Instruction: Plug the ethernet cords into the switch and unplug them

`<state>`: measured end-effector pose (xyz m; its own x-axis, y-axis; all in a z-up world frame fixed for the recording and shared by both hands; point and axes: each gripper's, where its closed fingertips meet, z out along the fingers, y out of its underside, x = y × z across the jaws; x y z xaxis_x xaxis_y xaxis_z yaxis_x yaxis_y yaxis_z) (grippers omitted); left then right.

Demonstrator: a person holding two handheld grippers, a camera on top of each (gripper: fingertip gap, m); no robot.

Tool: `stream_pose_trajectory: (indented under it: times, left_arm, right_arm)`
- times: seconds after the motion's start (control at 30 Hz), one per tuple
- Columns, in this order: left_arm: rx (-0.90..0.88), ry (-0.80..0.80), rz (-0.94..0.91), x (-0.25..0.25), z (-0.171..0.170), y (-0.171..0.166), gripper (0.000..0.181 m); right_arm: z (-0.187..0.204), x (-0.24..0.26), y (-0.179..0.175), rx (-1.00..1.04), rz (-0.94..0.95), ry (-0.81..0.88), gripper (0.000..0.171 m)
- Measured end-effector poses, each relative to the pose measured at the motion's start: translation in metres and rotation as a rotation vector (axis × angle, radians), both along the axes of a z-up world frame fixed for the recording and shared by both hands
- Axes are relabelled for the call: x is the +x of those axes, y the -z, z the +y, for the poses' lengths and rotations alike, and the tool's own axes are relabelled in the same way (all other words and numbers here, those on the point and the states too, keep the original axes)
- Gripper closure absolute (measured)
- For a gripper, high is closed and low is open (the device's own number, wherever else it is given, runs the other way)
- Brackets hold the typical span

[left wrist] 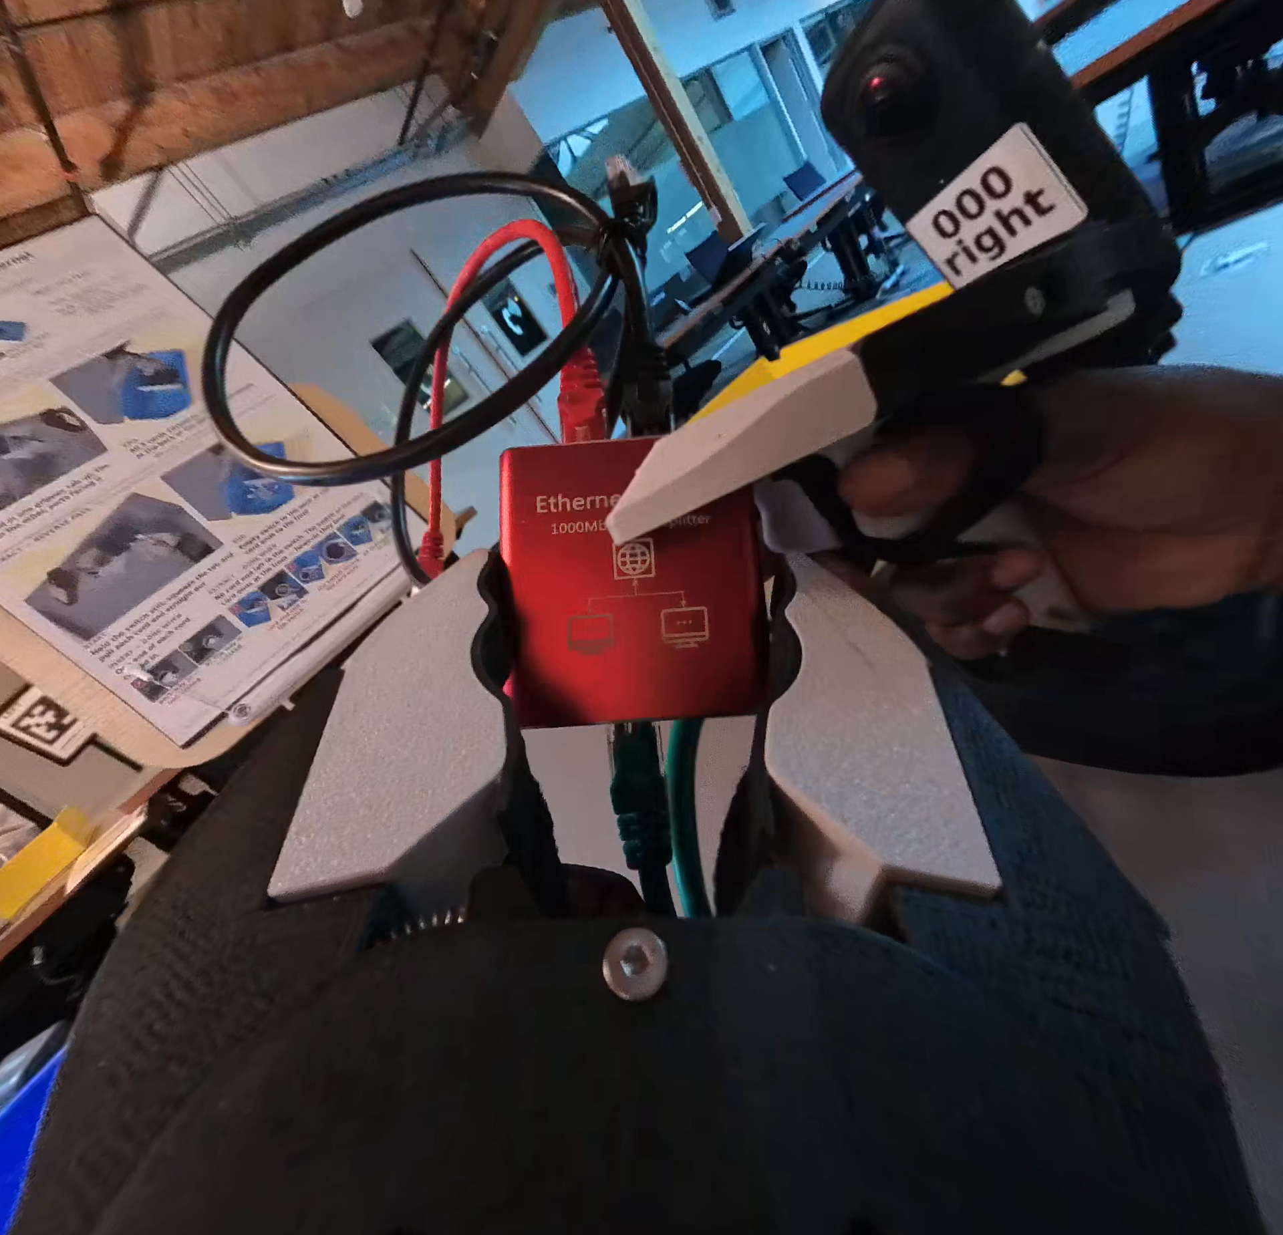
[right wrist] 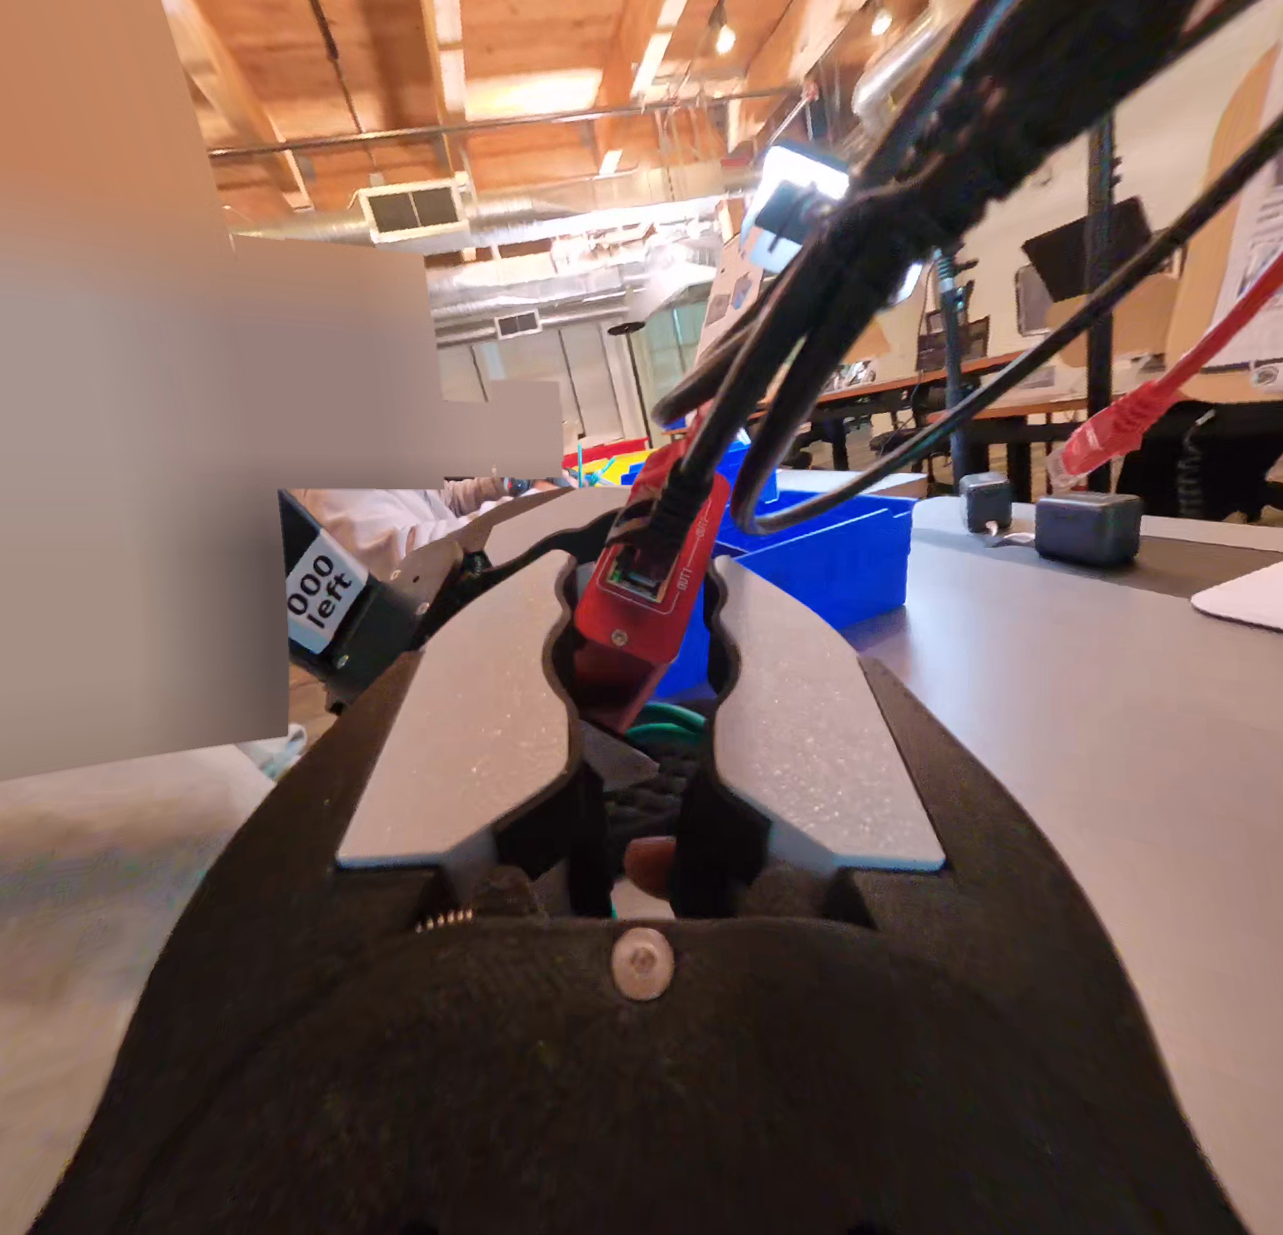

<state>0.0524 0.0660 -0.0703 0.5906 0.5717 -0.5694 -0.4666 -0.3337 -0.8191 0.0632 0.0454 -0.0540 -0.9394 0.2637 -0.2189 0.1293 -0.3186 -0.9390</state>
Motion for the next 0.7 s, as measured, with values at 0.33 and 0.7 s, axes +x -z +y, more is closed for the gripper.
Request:
stream_pose_trajectory:
  times: [0.33,0.7]
  left_arm:
    - [0.185,0.514,-0.843,0.008,-0.021,0.023,0.104]
    - [0.009,0.598,-0.956,0.024,-0.008,0.074,0.141]
  right_arm:
    - [0.001,0.002,0.029,0.084,-0.029,-0.143,0.140]
    - [-0.006,-0.006,0.040,0.151,-0.052,-0.101,0.143]
